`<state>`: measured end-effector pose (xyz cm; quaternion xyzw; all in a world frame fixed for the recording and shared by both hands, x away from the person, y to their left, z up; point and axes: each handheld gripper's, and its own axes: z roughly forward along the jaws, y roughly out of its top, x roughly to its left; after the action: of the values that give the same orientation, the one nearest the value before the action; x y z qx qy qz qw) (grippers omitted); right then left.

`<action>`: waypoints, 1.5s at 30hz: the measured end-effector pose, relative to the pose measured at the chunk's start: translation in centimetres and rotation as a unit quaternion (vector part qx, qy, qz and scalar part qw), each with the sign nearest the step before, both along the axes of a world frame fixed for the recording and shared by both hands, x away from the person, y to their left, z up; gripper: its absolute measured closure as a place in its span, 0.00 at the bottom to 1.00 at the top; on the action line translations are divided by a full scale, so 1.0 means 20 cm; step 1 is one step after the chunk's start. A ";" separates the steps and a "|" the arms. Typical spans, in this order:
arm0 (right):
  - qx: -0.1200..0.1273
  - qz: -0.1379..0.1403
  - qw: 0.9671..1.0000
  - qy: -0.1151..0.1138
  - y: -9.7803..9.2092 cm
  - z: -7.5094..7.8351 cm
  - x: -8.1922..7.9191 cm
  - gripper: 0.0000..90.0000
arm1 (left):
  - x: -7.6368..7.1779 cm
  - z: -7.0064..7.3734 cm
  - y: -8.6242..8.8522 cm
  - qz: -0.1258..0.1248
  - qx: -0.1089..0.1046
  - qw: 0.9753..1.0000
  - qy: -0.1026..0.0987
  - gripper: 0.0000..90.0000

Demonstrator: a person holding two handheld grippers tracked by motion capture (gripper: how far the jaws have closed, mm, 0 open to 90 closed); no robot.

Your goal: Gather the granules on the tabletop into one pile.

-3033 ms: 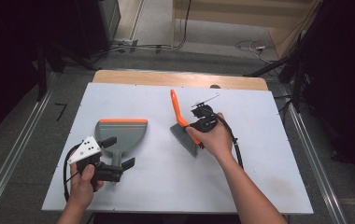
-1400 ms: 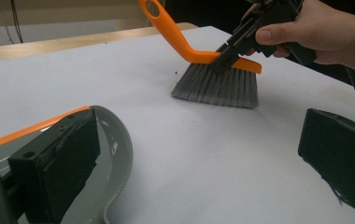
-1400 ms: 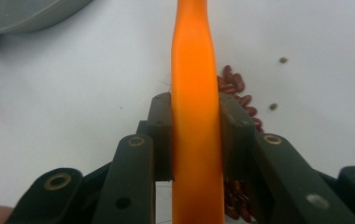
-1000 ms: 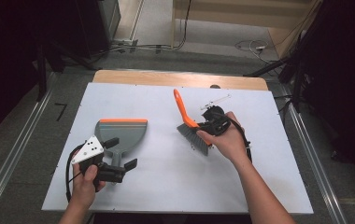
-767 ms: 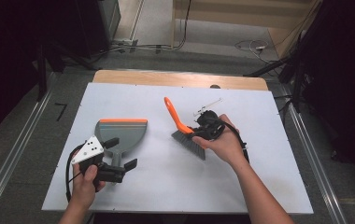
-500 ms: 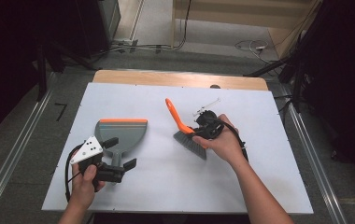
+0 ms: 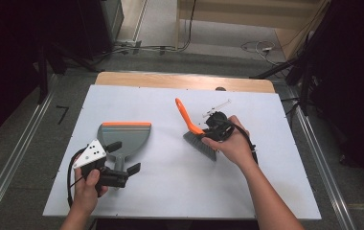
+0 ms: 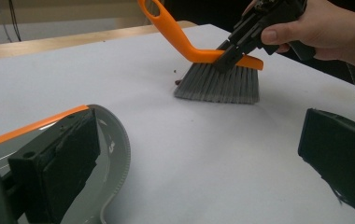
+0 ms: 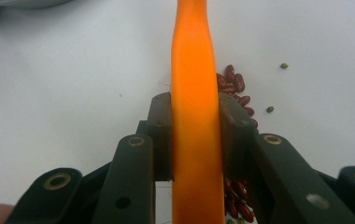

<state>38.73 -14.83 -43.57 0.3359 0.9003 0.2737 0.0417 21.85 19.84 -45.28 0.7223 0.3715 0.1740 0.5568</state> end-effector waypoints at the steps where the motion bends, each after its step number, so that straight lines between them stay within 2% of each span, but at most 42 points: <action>1: 0.001 0.001 1.000 -0.001 0.00 0.00 0.00 0.77 | 0.00 0.00 0.00 0.000 0.000 1.000 0.000 0.00; 11: 0.024 -0.007 1.000 -0.007 -0.06 0.06 -0.03 0.76 | 0.00 0.00 0.00 0.000 0.000 1.000 0.000 0.00; 19: 0.043 -0.016 0.999 -0.015 -0.14 0.08 -0.07 0.76 | 0.00 0.00 0.00 -0.001 0.002 1.000 0.000 0.00; 36: 0.074 -0.058 0.995 -0.034 -0.42 0.07 -0.23 0.77 | -0.01 0.01 0.00 0.008 -0.001 1.000 -0.008 0.00; 45: 0.092 -0.100 0.990 -0.037 -0.61 0.06 -0.31 0.76 | -0.01 0.01 0.01 0.010 -0.004 1.000 -0.011 0.00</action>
<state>32.47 -27.01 -42.43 0.4166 0.8310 0.3617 0.0709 21.63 20.04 -45.12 0.7144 0.3734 0.1861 0.5617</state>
